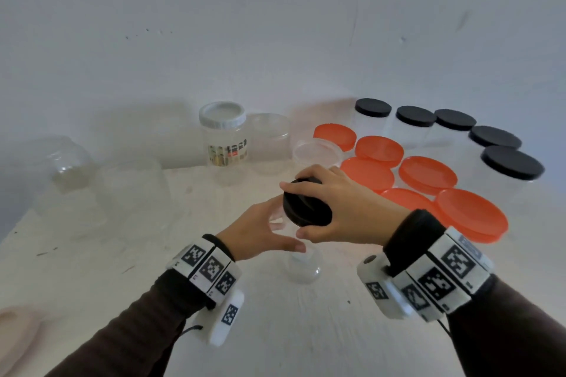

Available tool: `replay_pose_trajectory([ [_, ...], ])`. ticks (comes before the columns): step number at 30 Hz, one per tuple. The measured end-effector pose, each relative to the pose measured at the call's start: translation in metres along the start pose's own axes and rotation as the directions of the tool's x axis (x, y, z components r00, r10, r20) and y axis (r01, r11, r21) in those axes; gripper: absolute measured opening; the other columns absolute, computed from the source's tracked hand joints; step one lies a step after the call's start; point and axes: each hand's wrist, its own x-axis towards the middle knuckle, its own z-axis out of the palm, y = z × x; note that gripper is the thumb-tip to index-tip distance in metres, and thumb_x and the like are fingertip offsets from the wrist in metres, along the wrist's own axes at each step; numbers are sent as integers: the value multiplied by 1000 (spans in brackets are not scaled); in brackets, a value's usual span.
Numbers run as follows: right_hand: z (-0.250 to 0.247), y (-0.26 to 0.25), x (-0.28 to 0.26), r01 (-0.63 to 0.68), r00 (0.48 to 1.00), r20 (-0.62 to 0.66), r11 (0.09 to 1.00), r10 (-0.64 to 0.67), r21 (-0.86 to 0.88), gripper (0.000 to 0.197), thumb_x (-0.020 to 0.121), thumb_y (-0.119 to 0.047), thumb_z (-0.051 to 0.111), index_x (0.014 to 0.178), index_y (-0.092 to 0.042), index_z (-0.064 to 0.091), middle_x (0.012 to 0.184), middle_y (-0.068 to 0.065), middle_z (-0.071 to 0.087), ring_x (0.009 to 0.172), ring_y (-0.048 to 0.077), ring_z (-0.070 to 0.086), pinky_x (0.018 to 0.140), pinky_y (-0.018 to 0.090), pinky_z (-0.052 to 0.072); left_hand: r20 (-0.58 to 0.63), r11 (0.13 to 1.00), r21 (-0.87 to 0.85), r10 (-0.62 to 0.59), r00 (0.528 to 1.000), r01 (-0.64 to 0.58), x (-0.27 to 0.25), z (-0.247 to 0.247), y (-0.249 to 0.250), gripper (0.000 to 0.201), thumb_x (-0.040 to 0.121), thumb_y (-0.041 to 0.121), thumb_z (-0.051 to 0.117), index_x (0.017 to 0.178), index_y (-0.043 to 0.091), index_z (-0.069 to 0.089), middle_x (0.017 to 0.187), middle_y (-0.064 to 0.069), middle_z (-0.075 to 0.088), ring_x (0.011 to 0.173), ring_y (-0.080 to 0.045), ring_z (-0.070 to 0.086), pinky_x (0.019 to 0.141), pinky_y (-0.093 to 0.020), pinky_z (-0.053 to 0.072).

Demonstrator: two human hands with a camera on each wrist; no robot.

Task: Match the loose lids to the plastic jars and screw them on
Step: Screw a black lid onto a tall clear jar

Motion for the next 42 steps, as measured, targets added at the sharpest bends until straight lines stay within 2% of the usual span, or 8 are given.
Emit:
replay_pose_trajectory([
  [4, -1, 11, -27, -65, 998, -26, 997, 66, 42, 74, 76, -45, 67, 141, -39, 31, 134, -10, 32, 120, 13, 29, 100, 31, 38, 88, 1000, -14, 25, 996, -24, 11, 16, 7, 68, 71, 16, 79, 130, 27, 46, 128, 11, 55, 120, 0, 48, 86, -5, 41],
  [10, -7, 20, -63, -200, 980, -15, 979, 201, 41, 75, 75, -43, 69, 140, -38, 31, 134, -11, 30, 118, 14, 29, 99, 32, 40, 165, 998, -25, 53, 985, -50, 20, 36, 21, 55, 76, 19, 74, 127, 23, 54, 125, 8, 60, 117, -1, 53, 97, -25, 45],
  [20, -1, 17, -111, -365, 929, -56, 931, 365, 9, 81, 73, -40, 73, 140, -36, 29, 134, -11, 27, 118, 12, 25, 102, 30, 36, 254, 989, -50, 147, 956, -138, 24, 73, 37, 45, 80, 19, 71, 122, 18, 57, 119, 8, 61, 110, -5, 57, 90, -23, 50],
  [27, 1, 30, -143, -533, 839, -137, 845, 526, -24, 84, 75, -43, 69, 144, -35, 22, 139, -6, 25, 122, 19, 25, 96, 34, 42, 143, 962, -42, 273, 951, -269, 30, 92, 59, 29, 86, 15, 63, 115, 14, 59, 110, 7, 63, 98, 2, 60, 81, -14, 49],
  [33, -4, 68, -181, -654, 737, -233, 756, 635, -8, 83, 75, -47, 68, 144, -31, 25, 140, -5, 30, 119, 19, 30, 87, 30, 41, 11, 893, 122, 435, 900, -433, 53, 110, 74, 13, 87, 17, 63, 100, 19, 64, 96, 10, 65, 86, 0, 57, 66, -9, 42],
  [35, -6, 88, -195, -679, 708, -252, 734, 660, 13, 81, 75, -46, 70, 142, -28, 29, 141, -3, 29, 121, 20, 30, 89, 31, 40, -25, 866, 210, 469, 883, -455, 65, 120, 73, 18, 84, 29, 60, 100, 20, 64, 96, 10, 63, 87, -1, 55, 68, -9, 40],
  [38, -9, 123, -213, -706, 645, -296, 698, 704, 121, 79, 71, -42, 75, 136, -21, 36, 144, 3, 22, 127, 23, 27, 98, 37, 39, -69, 821, 343, 506, 860, -456, 83, 133, 72, 41, 81, 45, 46, 104, 16, 65, 104, 9, 60, 97, -1, 48, 88, -16, 36],
  [42, -10, 172, -226, -694, 584, -354, 675, 731, 249, 81, 67, -34, 81, 134, -14, 40, 132, 11, 31, 122, 26, 29, 96, 27, 30, -27, 732, 555, 491, 871, -395, 107, 146, 70, 61, 81, 55, 36, 116, 12, 60, 122, -2, 55, 116, -15, 43, 100, -31, 33],
])
